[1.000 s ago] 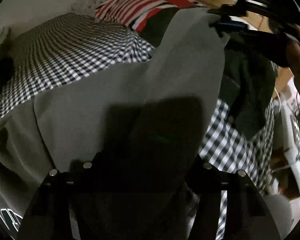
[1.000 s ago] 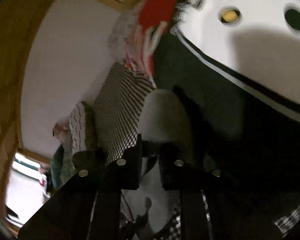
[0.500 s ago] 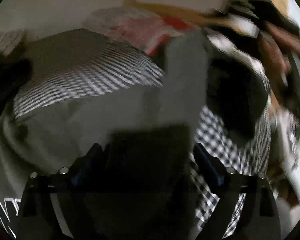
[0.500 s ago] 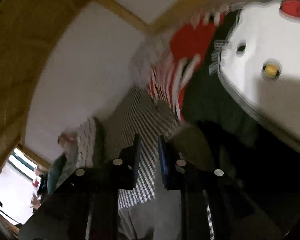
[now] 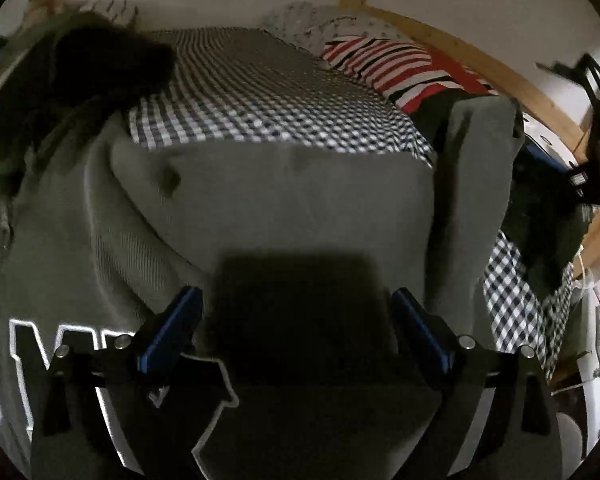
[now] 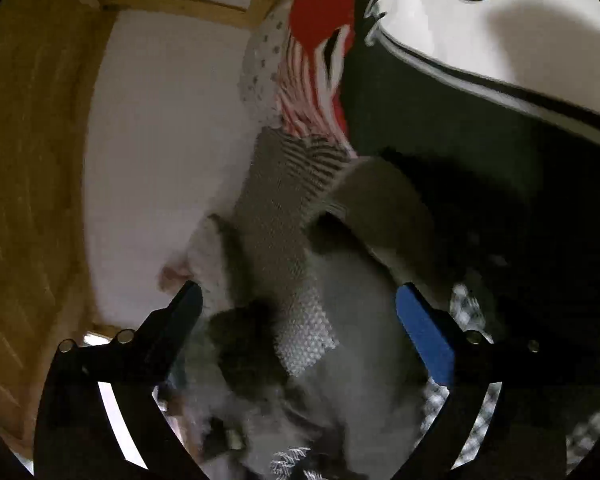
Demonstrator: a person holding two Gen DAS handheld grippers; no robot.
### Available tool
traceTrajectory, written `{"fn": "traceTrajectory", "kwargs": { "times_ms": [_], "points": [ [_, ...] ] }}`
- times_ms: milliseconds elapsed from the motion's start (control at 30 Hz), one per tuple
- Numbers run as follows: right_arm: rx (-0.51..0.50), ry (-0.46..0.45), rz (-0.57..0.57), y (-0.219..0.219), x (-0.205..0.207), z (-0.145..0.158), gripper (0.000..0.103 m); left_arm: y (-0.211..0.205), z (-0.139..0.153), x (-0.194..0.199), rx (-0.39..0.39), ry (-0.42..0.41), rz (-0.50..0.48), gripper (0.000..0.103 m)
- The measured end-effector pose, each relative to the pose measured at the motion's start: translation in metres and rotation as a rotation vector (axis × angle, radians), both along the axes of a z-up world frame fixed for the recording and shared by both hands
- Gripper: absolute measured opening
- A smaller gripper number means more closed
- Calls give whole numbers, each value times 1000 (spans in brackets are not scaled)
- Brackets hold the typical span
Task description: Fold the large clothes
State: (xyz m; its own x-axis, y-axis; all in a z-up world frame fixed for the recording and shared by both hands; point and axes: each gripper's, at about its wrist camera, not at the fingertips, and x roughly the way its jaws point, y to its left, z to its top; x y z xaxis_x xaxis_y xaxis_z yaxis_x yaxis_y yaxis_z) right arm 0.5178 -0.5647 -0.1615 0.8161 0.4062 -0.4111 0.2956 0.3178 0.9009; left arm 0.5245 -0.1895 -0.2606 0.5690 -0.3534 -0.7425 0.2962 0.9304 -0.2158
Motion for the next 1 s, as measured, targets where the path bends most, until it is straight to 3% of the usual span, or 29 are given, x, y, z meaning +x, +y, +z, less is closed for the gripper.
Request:
{"fn": "traceTrajectory", "kwargs": {
  "times_ms": [67,100,200,300,400,467,533,633,667,700,767,833,900,1000],
  "points": [
    [178,-70,12,-1,6,-2,97,0,-3,-7,11,-43,-18,94],
    [208,-88,14,2,9,0,97,1,-3,-9,12,-51,-18,94],
    [176,-61,-20,9,12,5,97,0,-2,-10,20,-49,-19,94],
    [192,8,-83,0,17,-14,97,-2,5,-11,1,-61,-24,94],
    [56,64,-63,-3,29,-14,97,-21,35,-22,-66,-114,-128,94],
    [-89,160,54,4,49,-11,97,-64,55,-28,6,-191,-256,94],
    [-192,253,143,9,66,-12,97,-111,58,-29,134,-215,-354,94],
    [-223,289,186,9,70,-2,97,-178,42,-27,394,-246,-375,94],
    [-233,269,189,8,67,5,97,-196,31,-20,480,-210,-363,94],
    [-242,252,191,7,60,11,97,-205,23,-14,499,-168,-368,94],
    [-237,222,163,2,45,15,97,-214,11,-4,426,-87,-396,94],
    [-206,182,149,-5,36,14,97,-211,8,-2,358,-74,-397,77],
    [-168,136,128,-16,27,13,97,-198,9,1,352,-93,-326,24],
    [-95,62,130,-17,42,8,97,-175,15,6,271,-70,-314,13]
  ]
}}
